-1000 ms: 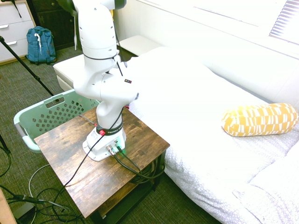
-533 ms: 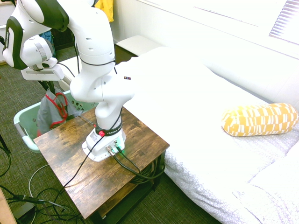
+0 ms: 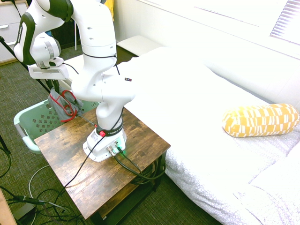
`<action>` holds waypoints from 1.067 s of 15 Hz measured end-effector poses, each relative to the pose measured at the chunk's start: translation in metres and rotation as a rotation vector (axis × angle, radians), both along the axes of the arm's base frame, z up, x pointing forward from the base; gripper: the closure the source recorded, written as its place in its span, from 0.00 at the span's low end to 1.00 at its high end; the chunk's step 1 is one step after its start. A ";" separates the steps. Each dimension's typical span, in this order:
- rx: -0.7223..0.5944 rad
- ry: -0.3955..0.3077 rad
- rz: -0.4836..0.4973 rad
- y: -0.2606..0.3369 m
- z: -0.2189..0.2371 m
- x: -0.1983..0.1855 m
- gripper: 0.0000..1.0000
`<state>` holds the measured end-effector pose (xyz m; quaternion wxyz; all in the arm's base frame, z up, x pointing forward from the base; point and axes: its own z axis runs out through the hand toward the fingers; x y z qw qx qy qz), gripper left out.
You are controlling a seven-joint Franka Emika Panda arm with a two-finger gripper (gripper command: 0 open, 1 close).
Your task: Put my clothes in the laundry bag
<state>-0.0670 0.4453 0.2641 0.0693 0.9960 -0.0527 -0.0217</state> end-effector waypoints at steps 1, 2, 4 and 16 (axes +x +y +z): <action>0.001 -0.001 0.000 0.000 0.000 0.000 0.00; 0.002 -0.002 -0.001 0.000 0.001 0.000 0.00; 0.005 -0.005 -0.004 0.001 0.002 0.002 0.00; 0.053 -0.152 -0.349 -0.130 0.099 0.291 0.00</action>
